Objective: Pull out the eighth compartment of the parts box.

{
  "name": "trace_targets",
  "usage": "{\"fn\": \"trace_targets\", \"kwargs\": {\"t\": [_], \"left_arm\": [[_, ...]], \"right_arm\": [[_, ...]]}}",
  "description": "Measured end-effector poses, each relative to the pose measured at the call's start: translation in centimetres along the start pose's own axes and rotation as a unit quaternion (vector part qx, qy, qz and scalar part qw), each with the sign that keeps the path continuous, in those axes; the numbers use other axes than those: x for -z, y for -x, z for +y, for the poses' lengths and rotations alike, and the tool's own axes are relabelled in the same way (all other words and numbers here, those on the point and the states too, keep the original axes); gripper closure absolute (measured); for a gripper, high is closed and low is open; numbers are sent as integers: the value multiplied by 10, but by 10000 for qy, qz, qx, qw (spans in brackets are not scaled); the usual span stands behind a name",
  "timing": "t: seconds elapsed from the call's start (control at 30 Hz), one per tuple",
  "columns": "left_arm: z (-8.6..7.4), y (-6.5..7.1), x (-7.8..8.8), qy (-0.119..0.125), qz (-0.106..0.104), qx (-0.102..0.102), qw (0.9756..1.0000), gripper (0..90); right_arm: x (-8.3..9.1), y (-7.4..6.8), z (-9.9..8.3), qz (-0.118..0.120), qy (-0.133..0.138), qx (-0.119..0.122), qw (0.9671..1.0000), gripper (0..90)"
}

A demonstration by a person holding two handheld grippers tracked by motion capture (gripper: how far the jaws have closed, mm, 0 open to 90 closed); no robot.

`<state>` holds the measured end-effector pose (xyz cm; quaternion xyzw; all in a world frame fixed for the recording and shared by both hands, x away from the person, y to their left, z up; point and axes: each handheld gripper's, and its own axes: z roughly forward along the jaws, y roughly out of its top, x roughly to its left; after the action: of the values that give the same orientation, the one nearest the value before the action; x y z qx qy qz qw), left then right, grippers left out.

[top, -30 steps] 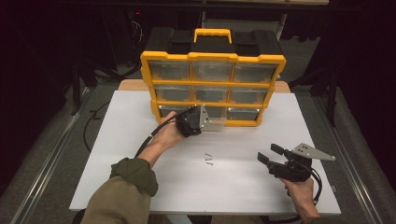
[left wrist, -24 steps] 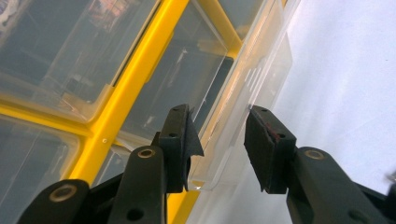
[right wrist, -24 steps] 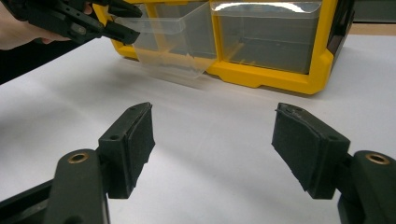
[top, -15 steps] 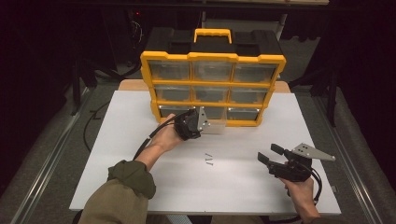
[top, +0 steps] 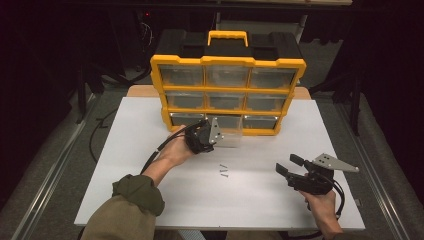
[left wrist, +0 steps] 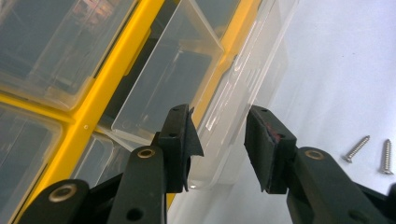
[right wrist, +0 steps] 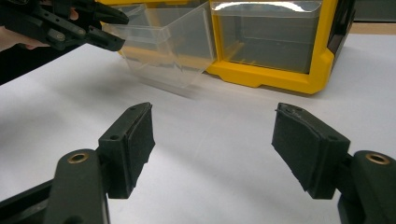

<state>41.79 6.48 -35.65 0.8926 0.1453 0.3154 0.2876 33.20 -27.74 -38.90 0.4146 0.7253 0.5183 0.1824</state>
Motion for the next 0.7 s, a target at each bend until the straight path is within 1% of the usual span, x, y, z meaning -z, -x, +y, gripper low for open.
{"fn": "trace_targets", "kwargs": {"t": [0.17,0.47,0.7], "left_arm": [[0,2,3,-15,-58,-23,10000,609],[-3,5,7,11,-42,-8,10000,606],[-4,8,10,26,-86,-22,10000,606]], "right_arm": [[0,0,0,-2,-5,-3,10000,310],[0,0,0,-1,-12,-21,10000,310],[-1,0,0,-4,-14,-4,10000,310]]}}
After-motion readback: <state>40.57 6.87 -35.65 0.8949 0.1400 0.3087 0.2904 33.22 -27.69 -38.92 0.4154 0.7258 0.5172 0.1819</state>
